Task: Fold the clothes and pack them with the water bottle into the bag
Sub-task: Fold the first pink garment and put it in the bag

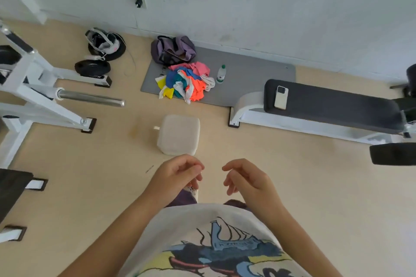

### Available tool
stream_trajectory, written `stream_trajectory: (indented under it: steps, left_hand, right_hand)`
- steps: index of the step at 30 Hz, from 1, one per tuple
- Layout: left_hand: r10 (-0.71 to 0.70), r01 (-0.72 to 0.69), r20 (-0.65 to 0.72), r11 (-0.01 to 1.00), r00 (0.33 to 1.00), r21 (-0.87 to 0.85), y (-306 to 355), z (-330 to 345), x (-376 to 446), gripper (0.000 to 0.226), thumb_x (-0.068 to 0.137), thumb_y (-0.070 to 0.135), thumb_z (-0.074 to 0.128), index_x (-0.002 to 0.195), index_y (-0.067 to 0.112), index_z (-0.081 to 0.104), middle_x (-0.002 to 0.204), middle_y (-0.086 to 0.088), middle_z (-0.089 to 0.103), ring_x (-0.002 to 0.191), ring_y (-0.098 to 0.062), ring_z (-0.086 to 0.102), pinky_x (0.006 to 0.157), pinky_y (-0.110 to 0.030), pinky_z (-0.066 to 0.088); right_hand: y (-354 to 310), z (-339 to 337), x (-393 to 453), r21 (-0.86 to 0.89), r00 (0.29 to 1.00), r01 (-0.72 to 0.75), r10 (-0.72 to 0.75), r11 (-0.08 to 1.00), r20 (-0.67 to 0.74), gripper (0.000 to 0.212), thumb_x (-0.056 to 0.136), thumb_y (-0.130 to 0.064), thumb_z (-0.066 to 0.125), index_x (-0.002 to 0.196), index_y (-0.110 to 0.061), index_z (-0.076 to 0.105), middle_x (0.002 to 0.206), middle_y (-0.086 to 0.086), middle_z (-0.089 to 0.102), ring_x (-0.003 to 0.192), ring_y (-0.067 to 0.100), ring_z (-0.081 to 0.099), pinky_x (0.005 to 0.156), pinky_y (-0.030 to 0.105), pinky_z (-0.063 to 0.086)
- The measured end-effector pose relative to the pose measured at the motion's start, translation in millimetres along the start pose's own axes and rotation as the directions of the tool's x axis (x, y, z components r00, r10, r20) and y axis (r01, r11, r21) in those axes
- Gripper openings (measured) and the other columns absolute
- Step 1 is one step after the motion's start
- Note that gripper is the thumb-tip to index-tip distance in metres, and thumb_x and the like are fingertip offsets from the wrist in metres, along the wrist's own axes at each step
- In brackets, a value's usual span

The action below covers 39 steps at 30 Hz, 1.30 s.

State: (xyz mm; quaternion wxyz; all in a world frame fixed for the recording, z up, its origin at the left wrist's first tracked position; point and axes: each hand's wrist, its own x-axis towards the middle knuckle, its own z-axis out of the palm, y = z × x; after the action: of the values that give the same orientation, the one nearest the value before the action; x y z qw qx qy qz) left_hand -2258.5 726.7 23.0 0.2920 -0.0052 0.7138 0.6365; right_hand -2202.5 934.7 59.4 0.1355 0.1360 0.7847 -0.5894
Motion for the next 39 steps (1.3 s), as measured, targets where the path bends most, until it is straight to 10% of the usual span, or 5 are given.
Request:
stream_trajectory:
  steps: [11, 27, 39]
  left_hand:
    - [0.114, -0.117, 0.081, 0.993, 0.990, 0.031, 155.5, 2.9, 284.0, 0.011, 0.085, 0.024, 0.060, 0.083, 0.021, 0.070, 0.077, -0.006, 0.069, 0.064, -0.020, 0.064, 0.064, -0.024, 0.051]
    - [-0.095, 0.103, -0.338, 0.995, 0.936, 0.006, 212.4, -74.6, 460.5, 0.015, 0.095, 0.008, 0.058, 0.087, 0.011, 0.070, 0.070, -0.003, 0.069, 0.060, -0.018, 0.064, 0.063, -0.032, 0.052]
    - [-0.069, 0.069, -0.004, 0.991, 0.998, 0.115, 239.9, -261.6, 675.4, 0.011, 0.095, 0.016, 0.060, 0.089, 0.016, 0.070, 0.075, -0.001, 0.070, 0.065, -0.014, 0.066, 0.066, -0.027, 0.053]
  right_hand:
    - [-15.7, -124.6, 214.5, 0.106, 0.982, -0.108, 0.123, 0.988, -0.141, 0.026, 0.095, -0.004, 0.050, 0.093, -0.023, 0.067, 0.076, 0.006, 0.068, 0.067, 0.021, 0.064, 0.069, 0.032, 0.054]
    - [-164.9, -179.3, 554.9, 0.056, 0.974, 0.186, -0.192, 0.981, 0.123, 0.022, 0.094, -0.004, 0.053, 0.095, -0.022, 0.066, 0.081, -0.002, 0.069, 0.073, 0.016, 0.067, 0.069, 0.026, 0.052]
    - [-149.2, -64.5, 724.5, 0.189, 0.974, -0.130, 0.162, 0.973, -0.161, 0.026, 0.093, 0.001, 0.051, 0.093, -0.020, 0.066, 0.076, -0.002, 0.069, 0.066, 0.016, 0.065, 0.065, 0.029, 0.050]
